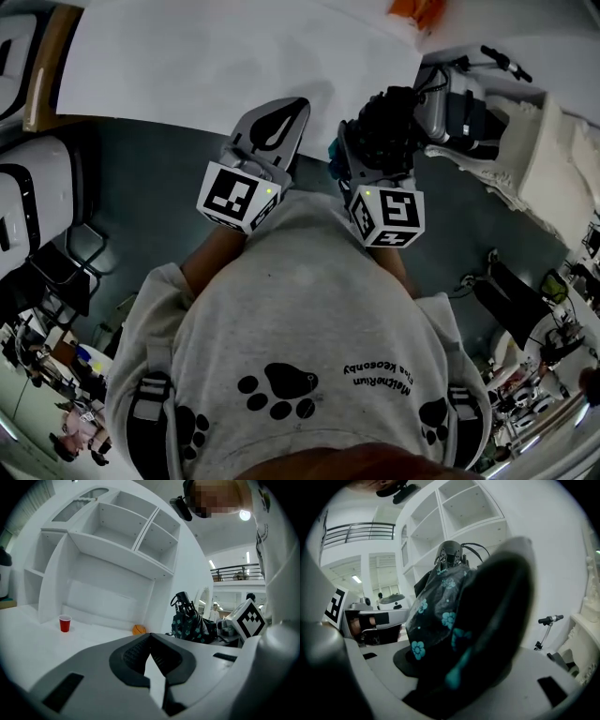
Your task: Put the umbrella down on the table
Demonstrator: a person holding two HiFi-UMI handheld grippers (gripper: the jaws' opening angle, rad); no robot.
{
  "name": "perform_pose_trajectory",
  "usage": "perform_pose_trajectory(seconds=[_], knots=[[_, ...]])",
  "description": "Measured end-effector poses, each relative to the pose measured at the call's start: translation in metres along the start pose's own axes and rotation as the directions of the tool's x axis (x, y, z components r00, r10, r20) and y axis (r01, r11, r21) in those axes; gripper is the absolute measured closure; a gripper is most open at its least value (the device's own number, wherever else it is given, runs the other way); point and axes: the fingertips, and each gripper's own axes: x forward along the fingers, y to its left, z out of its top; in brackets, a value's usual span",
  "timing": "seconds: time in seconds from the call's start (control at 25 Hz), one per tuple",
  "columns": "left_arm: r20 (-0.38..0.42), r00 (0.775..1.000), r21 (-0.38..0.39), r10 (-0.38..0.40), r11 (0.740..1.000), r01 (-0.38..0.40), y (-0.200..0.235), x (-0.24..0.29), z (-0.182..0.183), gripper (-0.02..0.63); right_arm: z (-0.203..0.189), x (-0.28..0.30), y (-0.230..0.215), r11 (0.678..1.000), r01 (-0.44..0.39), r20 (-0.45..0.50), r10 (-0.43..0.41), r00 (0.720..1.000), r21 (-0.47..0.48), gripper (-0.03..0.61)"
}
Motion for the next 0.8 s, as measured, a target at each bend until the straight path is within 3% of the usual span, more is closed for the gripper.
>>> perform_pose_trajectory(seconds=[0.8], knots=[[-0.079,0.997,-0.015,-0.004,1.0,0.003,0.024,0.038,-0.052,0.598,-0.041,0.056,-0.018,0.999,-0.053,-0.137,0.054,0.989,0.011,0.322]])
